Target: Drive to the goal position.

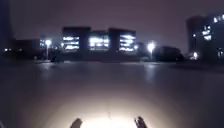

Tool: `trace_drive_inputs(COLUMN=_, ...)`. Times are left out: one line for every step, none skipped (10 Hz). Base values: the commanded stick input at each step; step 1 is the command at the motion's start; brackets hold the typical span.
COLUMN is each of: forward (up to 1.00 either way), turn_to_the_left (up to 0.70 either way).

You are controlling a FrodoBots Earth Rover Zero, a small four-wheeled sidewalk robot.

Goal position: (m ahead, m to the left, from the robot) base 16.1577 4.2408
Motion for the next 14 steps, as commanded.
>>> trace_drive_inputs(forward=1.0, turn_to_the_left=0.0)
trace_drive_inputs(forward=1.0, turn_to_the_left=0.0)
trace_drive_inputs(forward=1.0, turn_to_the_left=0.0)
trace_drive_inputs(forward=1.0, turn_to_the_left=0.0)
trace_drive_inputs(forward=1.0, turn_to_the_left=0.0)
trace_drive_inputs(forward=1.0, turn_to_the_left=0.0)
trace_drive_inputs(forward=1.0, turn_to_the_left=0.0)
trace_drive_inputs(forward=1.0, turn_to_the_left=0.0)
trace_drive_inputs(forward=1.0, turn_to_the_left=0.0)
trace_drive_inputs(forward=1.0, turn_to_the_left=0.0)
trace_drive_inputs(forward=1.0, turn_to_the_left=0.0)
trace_drive_inputs(forward=1.0, turn_to_the_left=0.0)
trace_drive_inputs(forward=1.0, turn_to_the_left=0.0)
trace_drive_inputs(forward=1.0, turn_to_the_left=0.0)
